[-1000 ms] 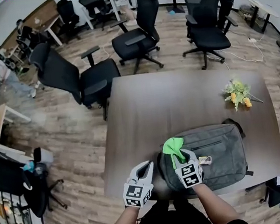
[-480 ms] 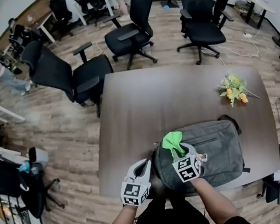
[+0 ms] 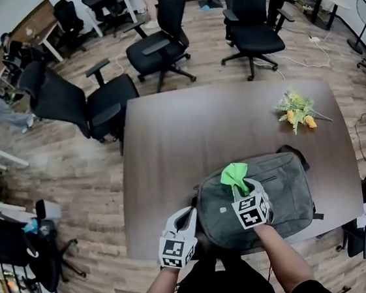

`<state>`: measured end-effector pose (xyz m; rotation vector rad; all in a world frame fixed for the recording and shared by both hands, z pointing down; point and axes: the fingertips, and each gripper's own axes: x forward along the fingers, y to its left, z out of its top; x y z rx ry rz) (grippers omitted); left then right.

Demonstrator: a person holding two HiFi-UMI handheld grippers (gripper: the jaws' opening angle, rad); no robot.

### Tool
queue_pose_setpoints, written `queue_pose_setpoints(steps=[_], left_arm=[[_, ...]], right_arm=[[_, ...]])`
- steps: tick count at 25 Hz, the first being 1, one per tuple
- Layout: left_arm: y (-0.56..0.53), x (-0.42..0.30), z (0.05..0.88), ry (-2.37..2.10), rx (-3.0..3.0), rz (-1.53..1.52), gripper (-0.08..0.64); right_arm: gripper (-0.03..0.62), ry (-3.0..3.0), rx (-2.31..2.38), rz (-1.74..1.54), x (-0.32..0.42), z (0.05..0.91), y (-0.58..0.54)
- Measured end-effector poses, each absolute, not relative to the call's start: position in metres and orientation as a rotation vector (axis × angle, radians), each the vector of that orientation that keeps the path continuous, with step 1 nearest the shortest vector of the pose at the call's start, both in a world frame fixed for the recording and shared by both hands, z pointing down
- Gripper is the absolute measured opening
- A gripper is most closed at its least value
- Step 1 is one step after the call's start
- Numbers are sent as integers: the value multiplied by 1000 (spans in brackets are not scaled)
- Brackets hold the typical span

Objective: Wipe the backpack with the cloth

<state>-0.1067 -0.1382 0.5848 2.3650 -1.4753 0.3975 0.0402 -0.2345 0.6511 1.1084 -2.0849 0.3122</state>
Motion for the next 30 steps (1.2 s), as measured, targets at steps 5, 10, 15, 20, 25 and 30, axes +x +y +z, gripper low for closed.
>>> queue_pose_setpoints(steps=[5,10,15,20,25,30], left_arm=[[-138,-90,586,-1422,2397,445,18],[-141,-78,582,-1397,2430,428,18],[-145,-62,579,-1358,2461,410,18],[-148,-56,573,-1382,2469,395,19],[-145,-54,577,-1371,2481,382,19],[-140,-54,580,-1358,2483,402,18]], right_arm=[[103,-2007,1171,263,72,650,-247],[103,-1949,1216,270,97,652,-253],[103,-1887,1276,263,128,648,-262],[103,-1799,1299,187,159,642,-267],[103,-1720,1300,84,185,634,-275],[103,-1660,1338,59,212,625,-279]])
